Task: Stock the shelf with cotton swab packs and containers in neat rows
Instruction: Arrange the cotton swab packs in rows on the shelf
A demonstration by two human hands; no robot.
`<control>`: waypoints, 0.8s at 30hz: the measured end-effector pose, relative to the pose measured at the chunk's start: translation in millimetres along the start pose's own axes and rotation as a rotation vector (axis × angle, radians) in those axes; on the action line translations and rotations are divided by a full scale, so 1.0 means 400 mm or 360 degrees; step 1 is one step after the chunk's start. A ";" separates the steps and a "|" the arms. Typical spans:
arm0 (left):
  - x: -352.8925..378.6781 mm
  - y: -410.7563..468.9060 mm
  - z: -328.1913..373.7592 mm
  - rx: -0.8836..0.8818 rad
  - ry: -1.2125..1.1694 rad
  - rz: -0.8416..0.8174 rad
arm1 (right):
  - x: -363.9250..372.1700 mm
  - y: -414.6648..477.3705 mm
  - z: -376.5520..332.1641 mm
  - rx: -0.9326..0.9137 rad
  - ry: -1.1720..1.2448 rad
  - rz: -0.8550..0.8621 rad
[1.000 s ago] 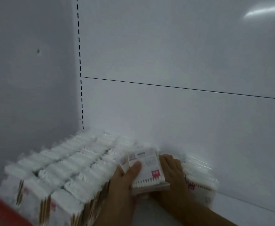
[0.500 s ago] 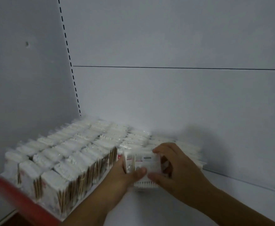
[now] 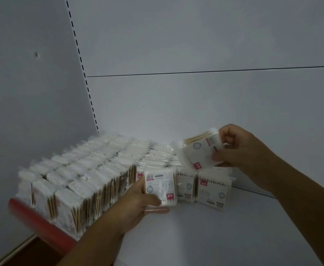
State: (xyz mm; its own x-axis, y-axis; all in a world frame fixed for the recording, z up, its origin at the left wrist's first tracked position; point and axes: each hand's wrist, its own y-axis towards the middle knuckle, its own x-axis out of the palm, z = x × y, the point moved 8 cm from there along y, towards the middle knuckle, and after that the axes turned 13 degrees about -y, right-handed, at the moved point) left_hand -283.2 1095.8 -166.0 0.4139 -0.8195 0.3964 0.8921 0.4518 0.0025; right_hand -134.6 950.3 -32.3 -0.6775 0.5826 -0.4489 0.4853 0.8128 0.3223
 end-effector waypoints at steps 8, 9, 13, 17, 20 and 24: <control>0.017 0.002 -0.017 -0.0010 0.0187 -0.0072 | -0.003 -0.017 -0.031 -0.0104 -0.0105 -0.0036; 0.018 0.001 -0.018 -0.0004 0.0189 -0.0071 | -0.015 -0.015 -0.027 -0.0075 -0.0127 0.0016; 0.021 0.001 -0.012 0.0032 0.0212 -0.0005 | -0.044 -0.024 -0.019 0.0037 -0.0065 0.0016; 0.043 -0.003 0.021 0.0064 0.0373 0.0153 | -0.035 -0.039 -0.025 -0.0058 -0.0263 -0.0157; 0.086 -0.003 0.100 0.0227 0.0760 0.0158 | -0.051 -0.035 -0.021 -0.0072 -0.0513 -0.0079; 0.152 0.014 0.193 0.0370 0.1659 0.0131 | -0.086 -0.028 0.000 0.0032 -0.0842 0.0014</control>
State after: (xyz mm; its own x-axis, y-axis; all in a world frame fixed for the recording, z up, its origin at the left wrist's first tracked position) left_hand -267.0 1075.6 -71.0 0.5198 -0.6306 -0.5763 0.8435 0.4855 0.2297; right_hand -116.6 921.2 -20.4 -0.3043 0.5059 -0.8071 0.5039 0.8045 0.3144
